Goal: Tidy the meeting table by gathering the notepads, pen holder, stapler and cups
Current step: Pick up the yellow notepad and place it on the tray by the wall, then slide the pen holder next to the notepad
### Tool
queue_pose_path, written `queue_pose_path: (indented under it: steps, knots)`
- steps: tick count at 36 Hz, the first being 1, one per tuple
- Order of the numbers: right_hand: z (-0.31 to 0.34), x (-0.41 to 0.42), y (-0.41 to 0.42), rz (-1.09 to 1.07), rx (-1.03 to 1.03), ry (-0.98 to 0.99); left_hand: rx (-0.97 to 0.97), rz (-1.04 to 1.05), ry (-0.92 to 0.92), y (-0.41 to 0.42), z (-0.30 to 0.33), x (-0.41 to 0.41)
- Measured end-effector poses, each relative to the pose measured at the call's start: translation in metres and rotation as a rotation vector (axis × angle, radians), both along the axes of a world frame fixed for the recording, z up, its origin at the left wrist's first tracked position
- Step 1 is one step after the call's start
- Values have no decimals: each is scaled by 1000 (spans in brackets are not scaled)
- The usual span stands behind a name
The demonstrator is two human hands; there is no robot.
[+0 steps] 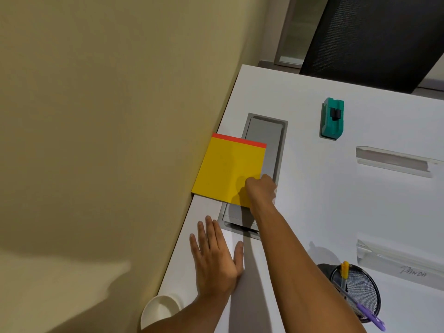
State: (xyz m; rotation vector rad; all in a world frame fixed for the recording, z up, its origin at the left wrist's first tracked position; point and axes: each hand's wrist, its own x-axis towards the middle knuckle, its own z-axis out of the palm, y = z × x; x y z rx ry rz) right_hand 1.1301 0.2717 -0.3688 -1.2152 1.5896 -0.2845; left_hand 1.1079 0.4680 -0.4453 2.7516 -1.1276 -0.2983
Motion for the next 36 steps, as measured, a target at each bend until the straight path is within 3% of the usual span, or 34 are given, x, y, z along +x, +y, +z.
queue_pose_path:
  steps: [6, 16, 21, 36]
  knots:
    - [2, -3, 6, 41, -29, 57, 19, -5, 3, 1, -1, 1]
    - [14, -41, 29, 106, -95, -257, 72, -25, -32, 4, 1, 4]
    - [14, -70, 48, 203, -140, -171, 93, -40, -73, 4, 0, 4]
    - [66, -158, 95, 280, -656, -92, 90, -28, -60, 3, -7, 5]
